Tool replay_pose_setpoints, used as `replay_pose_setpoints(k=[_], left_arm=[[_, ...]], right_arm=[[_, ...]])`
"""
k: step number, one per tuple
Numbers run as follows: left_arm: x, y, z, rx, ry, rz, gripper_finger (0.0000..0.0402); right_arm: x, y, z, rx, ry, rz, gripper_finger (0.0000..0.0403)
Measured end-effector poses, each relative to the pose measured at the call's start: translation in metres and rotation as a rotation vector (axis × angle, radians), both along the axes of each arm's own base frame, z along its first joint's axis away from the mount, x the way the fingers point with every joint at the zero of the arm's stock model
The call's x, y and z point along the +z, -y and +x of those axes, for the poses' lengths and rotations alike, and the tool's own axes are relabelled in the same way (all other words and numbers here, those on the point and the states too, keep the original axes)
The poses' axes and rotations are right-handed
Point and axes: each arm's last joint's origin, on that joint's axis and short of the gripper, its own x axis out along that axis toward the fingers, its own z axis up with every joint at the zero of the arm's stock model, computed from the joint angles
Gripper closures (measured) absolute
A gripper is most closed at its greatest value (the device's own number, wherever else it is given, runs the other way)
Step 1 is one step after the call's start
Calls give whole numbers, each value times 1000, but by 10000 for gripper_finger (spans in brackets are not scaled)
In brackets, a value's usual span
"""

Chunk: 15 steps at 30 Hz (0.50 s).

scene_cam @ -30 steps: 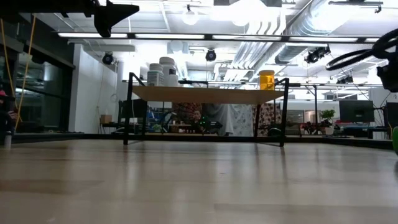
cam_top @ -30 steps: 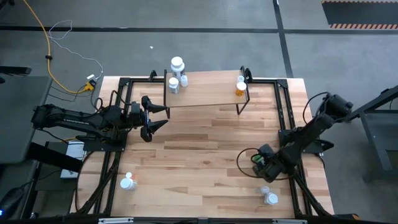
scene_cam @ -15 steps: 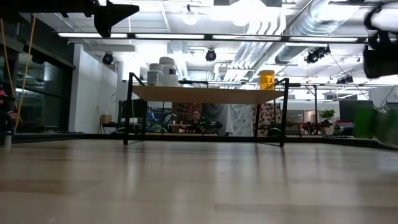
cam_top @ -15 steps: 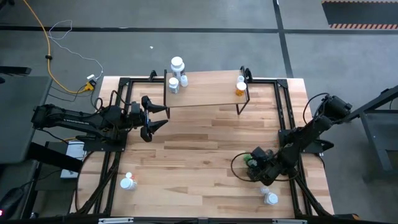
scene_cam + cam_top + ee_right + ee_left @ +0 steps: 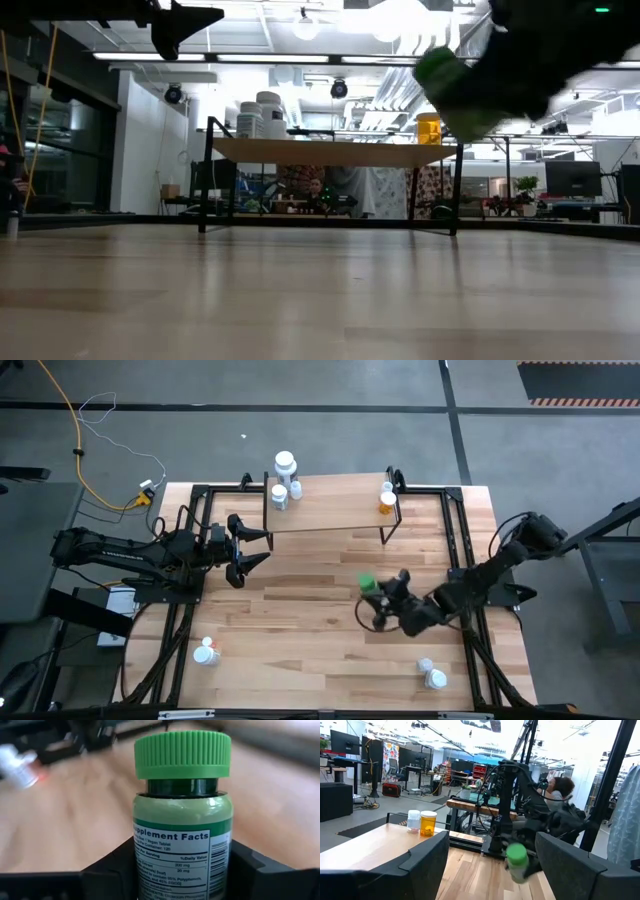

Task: Pick and place medicine bottles onto shelf by color
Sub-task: Put the green pill bottle on the shelf

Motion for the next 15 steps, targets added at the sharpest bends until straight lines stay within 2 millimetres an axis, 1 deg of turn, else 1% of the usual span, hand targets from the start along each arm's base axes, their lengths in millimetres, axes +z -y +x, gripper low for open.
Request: replay_pose_setpoints(k=[3,6,8,10,12,15], left_arm=[[0,0,0,0,0,0,115],[0,0,0,0,-1,3,115],[0,0,0,0,-1,3,115],[0,0,0,0,0,3,115],[0,0,0,0,0,3,115],[0,0,0,0,1,3,115]], right_arm=[[10,15,13,-39,34,-117,207],[18,31,26,-62,65,-181,199],[22,41,36,-47,100,-223,193],[21,54,43,-7,180,-242,189],[15,69,46,25,252,-266,187],[11,92,47,-30,322,-322,186]])
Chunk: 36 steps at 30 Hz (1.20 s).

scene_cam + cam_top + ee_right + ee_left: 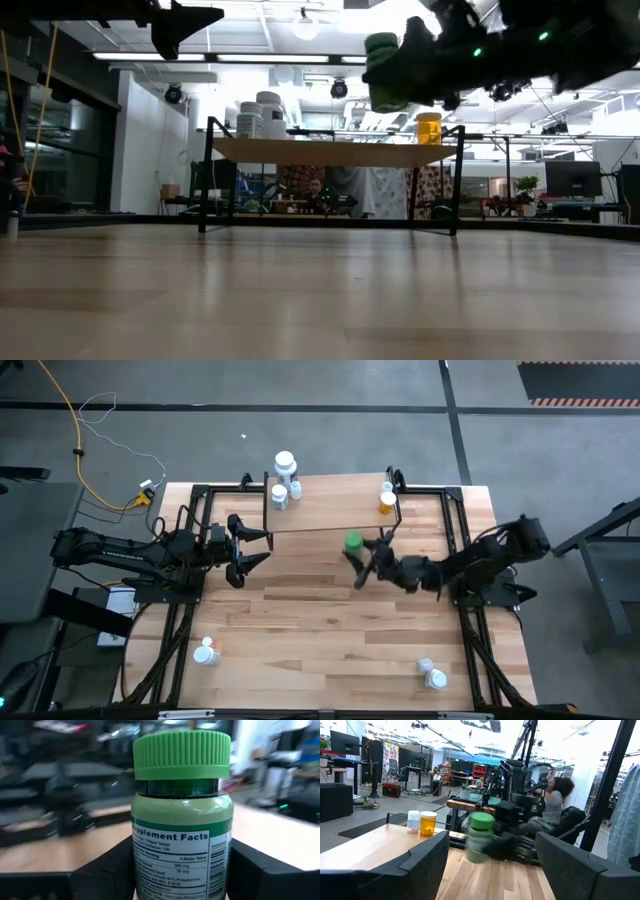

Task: Pick and place medicine bottles onto shelf by color
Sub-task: Put the green pill bottle on the shelf

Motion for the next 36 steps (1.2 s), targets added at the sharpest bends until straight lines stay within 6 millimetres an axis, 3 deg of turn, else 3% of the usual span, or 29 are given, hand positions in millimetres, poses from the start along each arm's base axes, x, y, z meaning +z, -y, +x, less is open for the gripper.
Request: replay_pose_setpoints(k=[8,16,23,28,36], left_arm=[[0,0,0,0,2,0,115],[0,0,0,0,2,0,115],[0,0,0,1,2,0,115],[0,0,0,1,2,0,115],[0,0,0,0,2,0,115]], right_arm=[[-3,34,15,-244,-13,-41,186],[-1,38,29,-395,0,-18,186],[-6,42,41,-429,7,3,185],[-12,51,58,-449,-4,-1,185],[-5,65,83,-520,-7,-38,185]])
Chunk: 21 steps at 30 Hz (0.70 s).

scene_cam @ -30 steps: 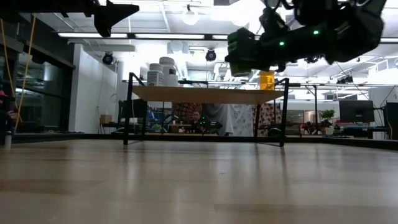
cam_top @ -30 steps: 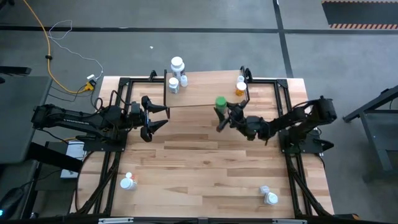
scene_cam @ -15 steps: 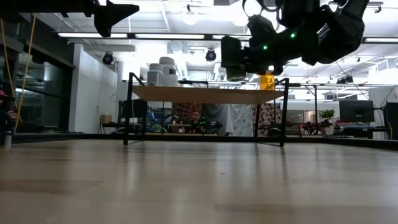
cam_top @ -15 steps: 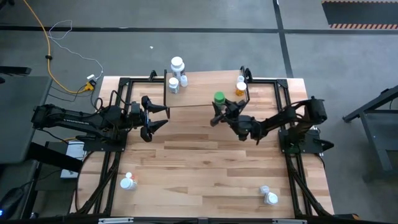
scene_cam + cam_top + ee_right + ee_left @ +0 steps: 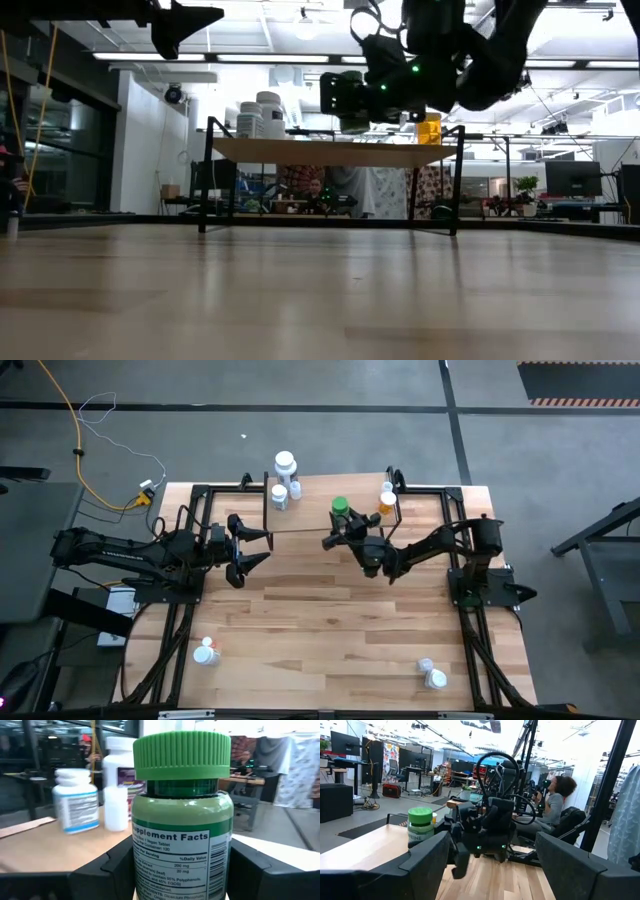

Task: Pick and place medicine bottles onto shelf by color
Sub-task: Put the green pill bottle on the shelf

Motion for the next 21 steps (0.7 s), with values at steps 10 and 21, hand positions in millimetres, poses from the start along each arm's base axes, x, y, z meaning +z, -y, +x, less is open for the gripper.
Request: replay_pose_setpoints(k=[10,21], left_arm=[[0,0,0,0,-1,0,115],[0,0,0,0,-1,0,115]], right_arm=[[4,-1,2,-89,-5,3,185],[3,-10,0,-179,-31,11,185]])
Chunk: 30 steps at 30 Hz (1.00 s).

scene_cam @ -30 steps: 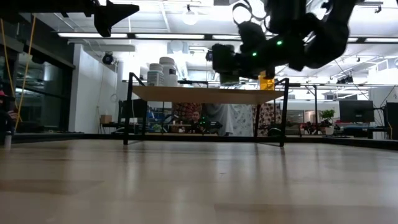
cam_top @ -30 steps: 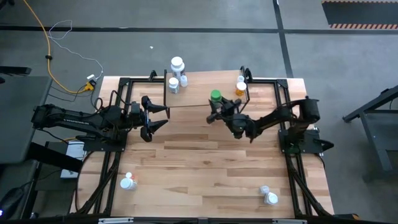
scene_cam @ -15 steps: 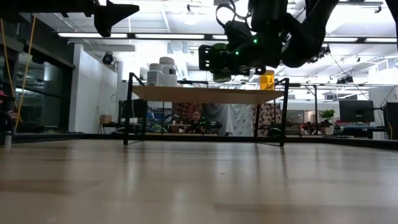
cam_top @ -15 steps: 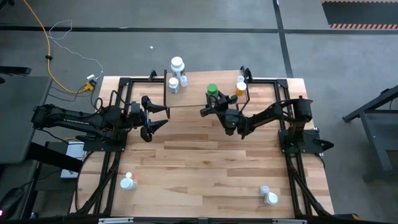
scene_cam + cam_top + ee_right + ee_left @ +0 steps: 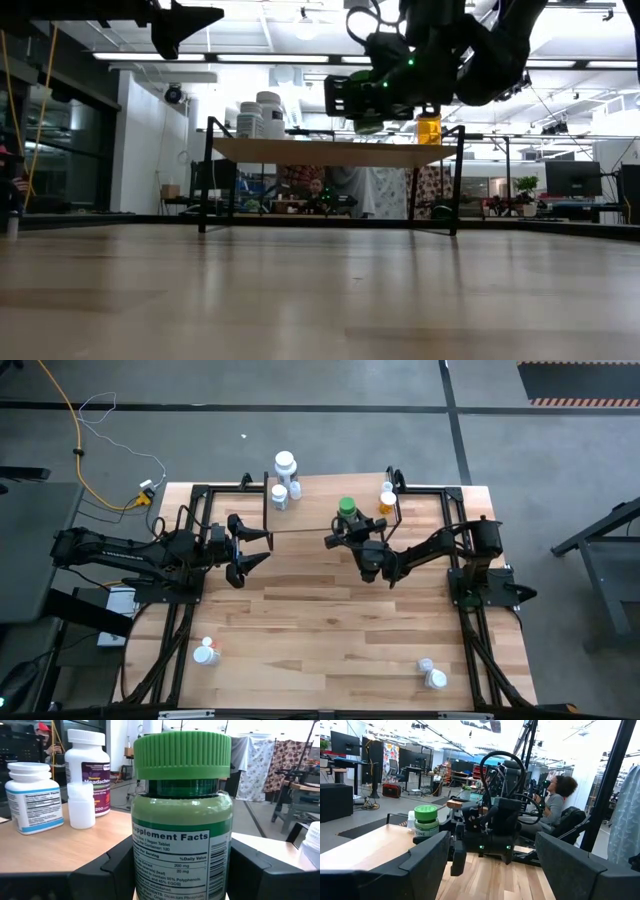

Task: Pick and place medicine bottles onto shelf by color
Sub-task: Put the green pill bottle on the shelf

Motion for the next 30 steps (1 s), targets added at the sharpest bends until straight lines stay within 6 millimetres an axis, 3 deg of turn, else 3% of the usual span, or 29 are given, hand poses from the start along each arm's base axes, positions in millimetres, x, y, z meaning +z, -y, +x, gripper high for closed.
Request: replay_pose_setpoints(k=[7,13,19,27,30], left_arm=[[0,0,0,0,0,0,115],[0,0,0,0,0,0,115],[0,0,0,0,-1,0,115],[0,0,0,0,-2,0,115],[0,0,0,0,-2,0,115]], right_arm=[[2,0,-1,23,-32,7,185],[22,13,-14,144,-67,99,185],[40,24,-32,148,-62,137,185],[9,25,-54,169,51,209,185],[7,24,-57,161,90,196,185]])
